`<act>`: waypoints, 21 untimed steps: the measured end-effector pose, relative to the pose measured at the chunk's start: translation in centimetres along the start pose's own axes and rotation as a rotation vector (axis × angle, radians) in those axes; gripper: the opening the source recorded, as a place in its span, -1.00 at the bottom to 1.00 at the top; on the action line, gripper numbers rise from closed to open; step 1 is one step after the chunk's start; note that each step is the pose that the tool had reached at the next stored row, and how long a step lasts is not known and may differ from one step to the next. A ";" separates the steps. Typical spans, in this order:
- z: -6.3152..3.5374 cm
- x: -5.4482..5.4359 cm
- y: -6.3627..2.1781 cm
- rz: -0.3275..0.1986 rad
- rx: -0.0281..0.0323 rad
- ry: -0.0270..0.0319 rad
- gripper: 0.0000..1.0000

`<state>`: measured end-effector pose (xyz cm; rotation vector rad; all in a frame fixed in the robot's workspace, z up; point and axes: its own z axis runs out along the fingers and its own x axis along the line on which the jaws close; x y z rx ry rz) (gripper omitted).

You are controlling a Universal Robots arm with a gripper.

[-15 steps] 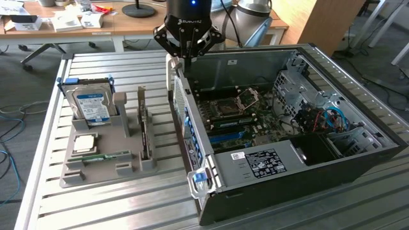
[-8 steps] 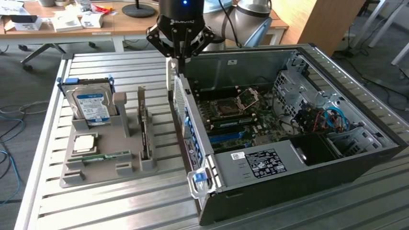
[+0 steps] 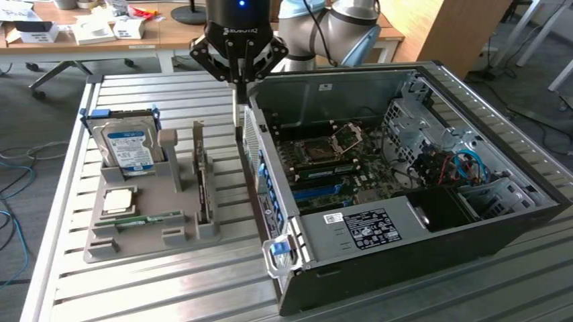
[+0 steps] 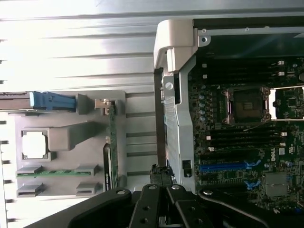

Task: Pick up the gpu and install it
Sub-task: 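Reach for the gpu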

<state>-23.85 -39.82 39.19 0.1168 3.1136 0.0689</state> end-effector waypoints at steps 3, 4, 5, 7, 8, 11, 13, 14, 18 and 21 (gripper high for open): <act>-0.01 0.6 -0.04 0.000 0.0000 0.0001 -0.79; -0.01 0.7 -0.05 0.000 0.0000 0.0001 -0.79; -0.02 0.9 -0.07 0.000 0.0000 0.0001 -0.79; -0.02 1.3 -0.09 0.000 0.0000 0.0001 -0.79; -0.03 1.5 -0.11 0.000 0.0000 0.0001 -0.79; -0.03 2.0 -0.13 0.000 0.0000 0.0001 -0.79; -0.04 2.3 -0.15 0.000 0.0000 0.0001 -0.79; -0.04 2.5 -0.16 0.000 0.0000 0.0001 -0.79; -0.05 3.2 -0.20 0.000 0.0001 0.0001 -0.79; -0.06 3.7 -0.23 0.000 0.0000 0.0001 -0.79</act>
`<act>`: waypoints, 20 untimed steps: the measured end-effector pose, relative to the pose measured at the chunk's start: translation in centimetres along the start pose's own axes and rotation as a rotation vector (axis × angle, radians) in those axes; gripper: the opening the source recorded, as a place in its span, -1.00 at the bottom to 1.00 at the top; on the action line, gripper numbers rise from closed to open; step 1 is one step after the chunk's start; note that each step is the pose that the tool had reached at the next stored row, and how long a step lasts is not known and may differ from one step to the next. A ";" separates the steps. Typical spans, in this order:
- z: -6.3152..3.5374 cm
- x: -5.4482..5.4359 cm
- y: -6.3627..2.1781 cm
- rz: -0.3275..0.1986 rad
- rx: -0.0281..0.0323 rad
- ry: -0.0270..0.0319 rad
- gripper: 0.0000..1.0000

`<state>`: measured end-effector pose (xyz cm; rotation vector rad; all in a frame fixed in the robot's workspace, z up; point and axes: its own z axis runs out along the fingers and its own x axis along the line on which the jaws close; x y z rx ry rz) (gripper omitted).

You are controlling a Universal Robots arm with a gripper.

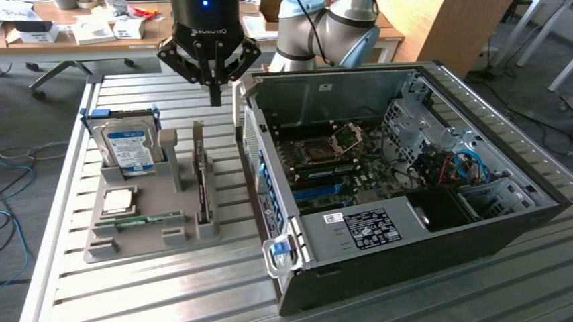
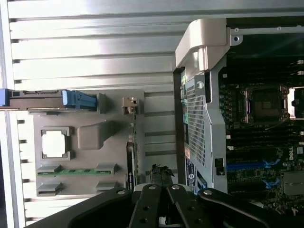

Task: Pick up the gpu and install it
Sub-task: 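Reach for the gpu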

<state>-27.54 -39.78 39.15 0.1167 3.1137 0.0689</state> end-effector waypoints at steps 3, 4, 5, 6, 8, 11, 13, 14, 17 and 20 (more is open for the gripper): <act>-0.01 0.5 -0.04 0.000 0.0000 0.0000 -0.79; -0.01 0.7 -0.05 0.000 0.0000 -0.0001 -0.79; -0.01 0.9 -0.06 0.000 0.0000 0.0000 -0.79; -0.02 1.0 -0.08 0.000 0.0000 0.0000 -0.79; -0.02 1.4 -0.10 0.000 0.0000 0.0000 -0.79; -0.03 1.8 -0.13 0.000 0.0000 0.0000 -0.79; -0.03 1.8 -0.13 0.000 0.0000 0.0000 -0.79; -0.03 1.8 -0.14 0.000 0.0000 0.0000 -0.79; -0.03 1.9 -0.14 0.000 -0.0001 0.0000 -0.79; -0.04 2.0 -0.15 0.000 0.0001 0.0000 -0.79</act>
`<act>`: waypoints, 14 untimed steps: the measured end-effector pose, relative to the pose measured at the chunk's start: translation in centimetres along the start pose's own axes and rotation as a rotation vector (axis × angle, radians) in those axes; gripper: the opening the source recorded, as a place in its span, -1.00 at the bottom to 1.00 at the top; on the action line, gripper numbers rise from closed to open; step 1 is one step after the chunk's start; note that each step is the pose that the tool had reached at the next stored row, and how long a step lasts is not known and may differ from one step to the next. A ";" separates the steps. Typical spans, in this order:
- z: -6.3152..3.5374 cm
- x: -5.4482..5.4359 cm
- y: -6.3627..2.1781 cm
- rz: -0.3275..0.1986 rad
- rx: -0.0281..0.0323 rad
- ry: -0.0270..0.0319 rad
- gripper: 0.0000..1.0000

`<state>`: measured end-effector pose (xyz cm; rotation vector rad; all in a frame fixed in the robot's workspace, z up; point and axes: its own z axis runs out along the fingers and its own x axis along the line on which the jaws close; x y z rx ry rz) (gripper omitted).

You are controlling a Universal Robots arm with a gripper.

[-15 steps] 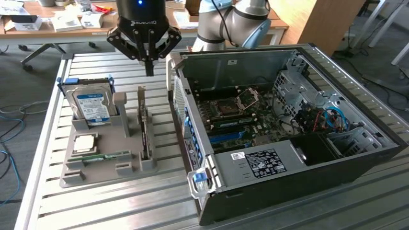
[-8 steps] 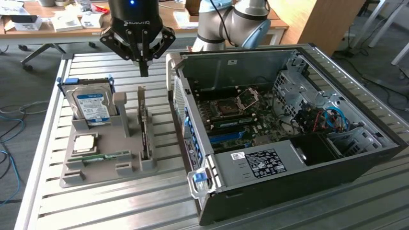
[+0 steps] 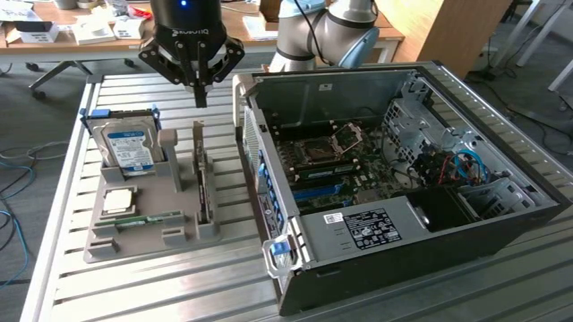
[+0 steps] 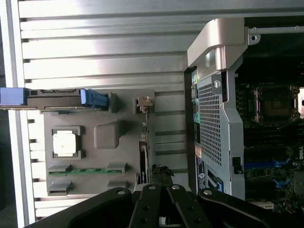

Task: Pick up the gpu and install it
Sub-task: 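Reach for the gpu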

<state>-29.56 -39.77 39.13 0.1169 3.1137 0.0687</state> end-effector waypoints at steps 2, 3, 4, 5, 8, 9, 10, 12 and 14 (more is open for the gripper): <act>0.00 0.1 -0.01 0.000 -0.0001 0.0000 -0.79; 0.00 0.2 -0.02 0.000 -0.0001 0.0000 -0.79; 0.00 0.2 -0.02 0.000 -0.0001 -0.0001 -0.79; 0.00 0.3 -0.02 0.000 -0.0001 0.0000 -0.79; -0.01 0.7 -0.05 0.000 -0.0001 0.0000 -0.79; -0.01 0.8 -0.06 0.000 -0.0002 -0.0001 -0.79; -0.01 0.9 -0.07 0.000 -0.0001 0.0000 -0.79; -0.01 1.0 -0.09 0.000 -0.0001 0.0000 -0.79; -0.02 1.0 -0.16 0.000 0.0001 0.0000 -0.79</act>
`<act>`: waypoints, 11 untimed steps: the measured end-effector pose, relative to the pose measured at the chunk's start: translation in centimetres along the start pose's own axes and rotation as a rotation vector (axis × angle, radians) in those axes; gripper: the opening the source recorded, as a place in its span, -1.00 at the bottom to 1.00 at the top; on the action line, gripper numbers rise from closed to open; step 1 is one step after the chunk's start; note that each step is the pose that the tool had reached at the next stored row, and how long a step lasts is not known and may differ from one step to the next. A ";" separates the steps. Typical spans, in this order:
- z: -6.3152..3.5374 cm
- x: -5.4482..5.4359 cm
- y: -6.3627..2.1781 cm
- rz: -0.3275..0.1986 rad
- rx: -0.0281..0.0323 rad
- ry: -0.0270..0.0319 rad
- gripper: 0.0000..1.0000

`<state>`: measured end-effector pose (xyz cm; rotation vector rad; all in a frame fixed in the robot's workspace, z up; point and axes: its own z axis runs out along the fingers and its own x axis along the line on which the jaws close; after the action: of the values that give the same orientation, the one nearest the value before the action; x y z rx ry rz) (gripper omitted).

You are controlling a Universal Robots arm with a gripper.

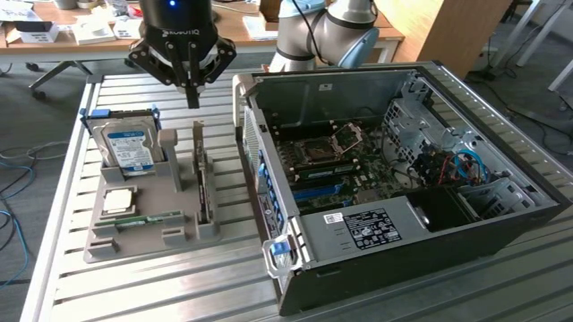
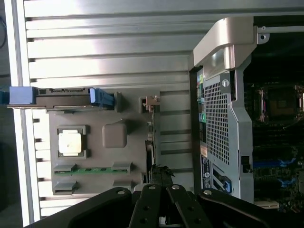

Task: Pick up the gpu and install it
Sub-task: 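Reach for the gpu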

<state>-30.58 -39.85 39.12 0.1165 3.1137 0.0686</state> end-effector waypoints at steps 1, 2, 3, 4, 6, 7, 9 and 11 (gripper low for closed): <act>0.00 0.0 -0.06 0.000 0.0001 0.0000 -0.79; -0.01 0.0 -0.15 0.000 0.0002 0.0001 -0.79; -0.01 0.0 -0.27 0.000 0.0002 0.0000 -0.79; -0.02 0.0 -0.39 0.000 0.0002 0.0000 -0.79; -0.03 0.1 -0.61 0.000 0.0002 0.0000 -0.79; -0.03 0.1 -0.72 0.000 0.0002 0.0000 -0.79; -0.05 0.1 -0.95 0.000 0.0002 0.0000 -0.79; -0.06 0.2 -1.19 0.000 0.0001 0.0000 -0.79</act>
<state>-30.83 -41.02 39.12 0.1166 3.1137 0.0684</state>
